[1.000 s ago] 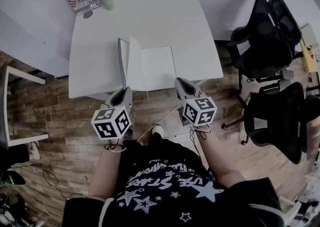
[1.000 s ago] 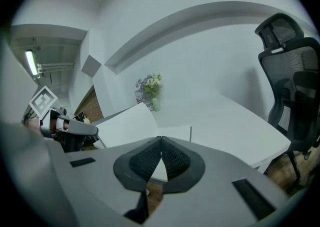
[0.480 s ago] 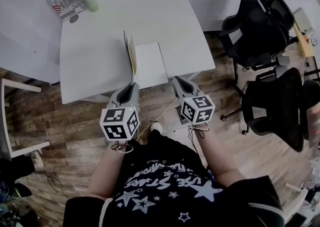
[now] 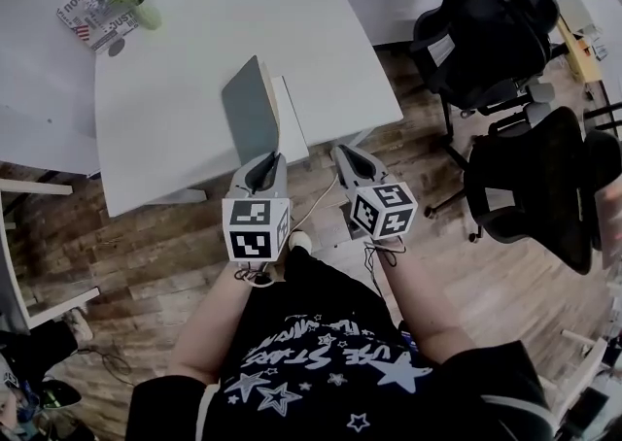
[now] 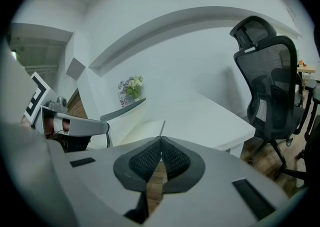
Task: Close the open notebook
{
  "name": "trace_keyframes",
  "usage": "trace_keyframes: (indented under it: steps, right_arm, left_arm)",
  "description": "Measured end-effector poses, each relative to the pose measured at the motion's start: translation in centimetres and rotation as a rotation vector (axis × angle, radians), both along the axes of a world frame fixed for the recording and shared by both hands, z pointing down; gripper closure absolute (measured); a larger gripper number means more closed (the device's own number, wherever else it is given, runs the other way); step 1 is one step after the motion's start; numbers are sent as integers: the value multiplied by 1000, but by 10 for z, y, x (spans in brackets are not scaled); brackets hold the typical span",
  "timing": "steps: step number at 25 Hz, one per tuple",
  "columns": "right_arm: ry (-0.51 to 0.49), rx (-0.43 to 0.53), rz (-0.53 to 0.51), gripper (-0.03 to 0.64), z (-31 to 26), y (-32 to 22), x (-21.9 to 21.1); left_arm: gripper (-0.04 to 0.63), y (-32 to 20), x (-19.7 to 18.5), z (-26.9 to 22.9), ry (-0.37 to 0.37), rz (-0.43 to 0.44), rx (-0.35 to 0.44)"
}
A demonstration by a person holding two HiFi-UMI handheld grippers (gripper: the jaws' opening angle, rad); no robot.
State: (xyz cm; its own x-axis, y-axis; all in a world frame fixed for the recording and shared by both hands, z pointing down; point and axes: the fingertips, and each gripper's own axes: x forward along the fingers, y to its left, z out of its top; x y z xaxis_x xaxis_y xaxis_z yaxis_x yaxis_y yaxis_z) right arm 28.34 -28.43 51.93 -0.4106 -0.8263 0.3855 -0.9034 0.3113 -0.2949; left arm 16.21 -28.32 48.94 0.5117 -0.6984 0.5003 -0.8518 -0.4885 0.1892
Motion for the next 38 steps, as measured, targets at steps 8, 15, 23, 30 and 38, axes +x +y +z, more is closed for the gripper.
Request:
trace_keyframes:
  steps: [8, 15, 23, 30, 38]
  right_arm:
    - [-9, -34, 42, 614, 16, 2, 18]
    - [-9, -55, 71, 614, 24, 4, 29]
    - [12, -41, 99, 614, 18, 16, 36]
    - [31, -2, 157, 614, -4, 27, 37]
    - [45, 82, 217, 614, -50, 40, 11]
  left_arm:
    - [558, -6, 36, 44, -143, 86, -42]
    - [558, -7, 47, 69, -217, 110, -84]
    - [540, -5, 54, 83, -294, 145, -91]
    - [413, 11, 52, 75, -220, 213, -113]
    - [411, 15, 6, 5, -92, 206, -7]
